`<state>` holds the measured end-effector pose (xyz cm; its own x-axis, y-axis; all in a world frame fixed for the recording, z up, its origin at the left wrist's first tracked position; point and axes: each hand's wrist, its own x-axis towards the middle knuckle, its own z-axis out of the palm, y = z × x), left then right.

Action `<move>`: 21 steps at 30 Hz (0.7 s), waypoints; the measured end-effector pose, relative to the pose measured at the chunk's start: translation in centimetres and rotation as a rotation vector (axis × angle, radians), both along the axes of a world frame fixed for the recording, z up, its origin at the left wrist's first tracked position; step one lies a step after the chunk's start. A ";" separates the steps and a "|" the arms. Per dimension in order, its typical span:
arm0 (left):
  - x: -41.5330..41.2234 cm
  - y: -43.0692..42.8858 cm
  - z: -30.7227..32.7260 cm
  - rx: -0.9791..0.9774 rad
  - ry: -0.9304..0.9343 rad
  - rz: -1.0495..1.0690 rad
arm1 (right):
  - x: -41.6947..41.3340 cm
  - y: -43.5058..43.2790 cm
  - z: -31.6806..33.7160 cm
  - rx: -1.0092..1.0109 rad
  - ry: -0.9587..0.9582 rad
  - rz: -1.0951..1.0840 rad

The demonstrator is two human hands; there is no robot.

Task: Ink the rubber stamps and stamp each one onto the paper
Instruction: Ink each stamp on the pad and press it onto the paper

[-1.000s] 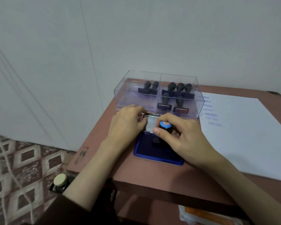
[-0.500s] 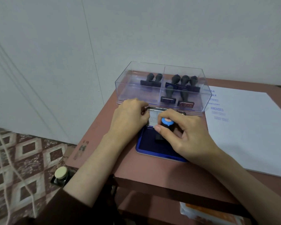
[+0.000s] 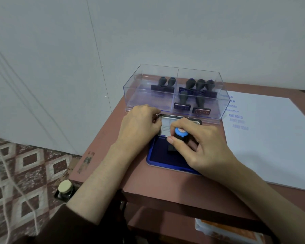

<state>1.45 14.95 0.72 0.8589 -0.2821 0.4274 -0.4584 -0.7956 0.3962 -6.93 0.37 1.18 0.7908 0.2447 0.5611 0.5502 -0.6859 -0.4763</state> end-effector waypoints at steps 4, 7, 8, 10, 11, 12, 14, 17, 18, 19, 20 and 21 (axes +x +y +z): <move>-0.1 0.0 0.0 -0.008 0.003 0.000 | 0.1 0.1 0.0 -0.001 0.006 0.011; -0.1 0.0 0.0 -0.005 -0.001 -0.001 | 0.0 0.0 -0.1 -0.006 0.010 0.010; -0.1 0.0 0.0 -0.003 -0.003 -0.002 | 0.0 0.0 0.0 -0.007 0.013 0.003; -0.1 0.0 0.0 0.000 -0.004 -0.004 | 0.1 -0.1 0.1 -0.008 0.014 -0.006; -0.1 0.0 0.0 0.003 -0.003 -0.003 | 0.2 -0.1 0.1 -0.008 0.018 -0.003; -0.2 0.0 0.0 0.005 -0.001 -0.003 | 0.2 0.0 0.1 -0.011 0.021 0.002; -0.2 0.0 0.1 0.010 0.000 -0.004 | 0.2 0.0 0.1 -0.020 0.018 0.009; -0.2 0.0 0.2 0.023 0.000 0.002 | 0.1 -0.1 0.1 -0.032 0.013 0.007; -0.2 0.0 0.2 0.029 0.000 0.003 | 0.1 -0.1 0.1 -0.039 0.013 0.004; -0.2 0.0 0.3 0.035 0.000 0.003 | 0.1 0.0 0.1 -0.041 0.017 0.004; -0.1 0.0 0.3 0.042 0.002 0.005 | 0.2 0.0 0.1 -0.039 0.020 0.006; -0.1 0.0 0.4 0.049 0.003 0.007 | 0.2 0.1 0.2 -0.032 0.021 0.009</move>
